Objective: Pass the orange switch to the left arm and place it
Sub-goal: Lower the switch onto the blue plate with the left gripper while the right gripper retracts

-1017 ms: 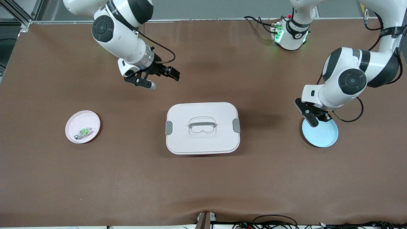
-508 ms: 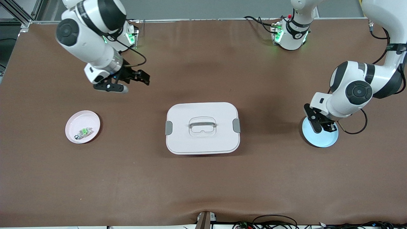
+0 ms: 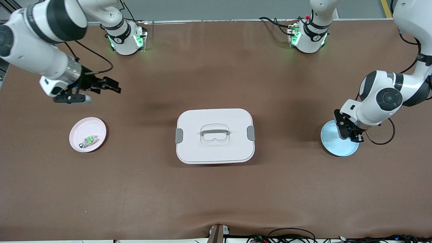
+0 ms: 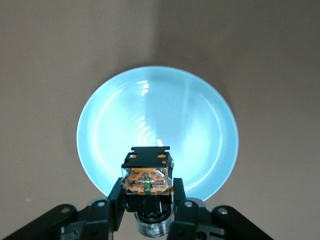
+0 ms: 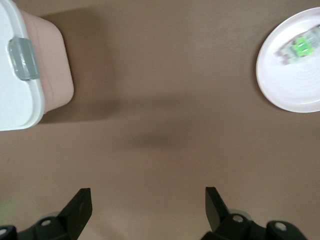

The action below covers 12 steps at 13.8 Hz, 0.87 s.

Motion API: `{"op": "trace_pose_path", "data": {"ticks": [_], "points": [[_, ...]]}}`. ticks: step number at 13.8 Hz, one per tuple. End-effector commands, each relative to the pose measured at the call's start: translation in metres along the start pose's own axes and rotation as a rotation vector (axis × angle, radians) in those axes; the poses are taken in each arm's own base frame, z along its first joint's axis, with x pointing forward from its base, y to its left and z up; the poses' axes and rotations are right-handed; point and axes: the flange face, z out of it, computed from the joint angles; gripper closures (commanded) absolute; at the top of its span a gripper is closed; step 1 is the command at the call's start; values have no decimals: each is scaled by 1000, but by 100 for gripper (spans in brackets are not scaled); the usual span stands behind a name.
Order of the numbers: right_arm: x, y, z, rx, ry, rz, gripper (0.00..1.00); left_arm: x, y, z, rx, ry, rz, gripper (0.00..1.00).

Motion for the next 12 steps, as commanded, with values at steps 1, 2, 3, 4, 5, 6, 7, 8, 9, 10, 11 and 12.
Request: {"op": "trace_pose_path", "data": {"ticks": [1, 2, 3, 4, 5, 6, 7, 8, 9, 10, 11, 12], "points": [[2, 25, -44, -40, 4, -10, 0, 1, 4, 20, 41, 7, 78, 100], [3, 31, -53, -71, 4, -8, 0, 4, 6, 27, 39, 5, 95, 100], [3, 32, -62, -90, 9, -8, 0, 4, 7, 29, 35, 6, 96, 100], [5, 34, -69, -96, 12, -4, 0, 5, 8, 31, 34, 11, 97, 100], [8, 39, -75, -95, 9, 7, 0, 7, 9, 36, 29, 19, 99, 100], [11, 41, -82, -95, 7, 13, 0, 9, 8, 39, 35, 25, 108, 100], [13, 41, -86, -99, 2, 14, 0, 11, 8, 43, 45, 27, 125, 100], [16, 41, -96, -113, 2, 13, 0, 12, 9, 44, 50, 19, 130, 100], [19, 40, -106, -123, -2, 14, 0, 13, 9, 45, 52, 12, 120, 100], [21, 38, -117, -130, -8, 14, 0, 12, 10, 46, 51, 12, 114, 100], [24, 35, -127, -135, -12, 14, 0, 13, 9, 47, 51, 13, 115, 100], [26, 35, -136, -157, -16, 16, 0, 15, 10, 51, 46, 14, 126, 88]]}}
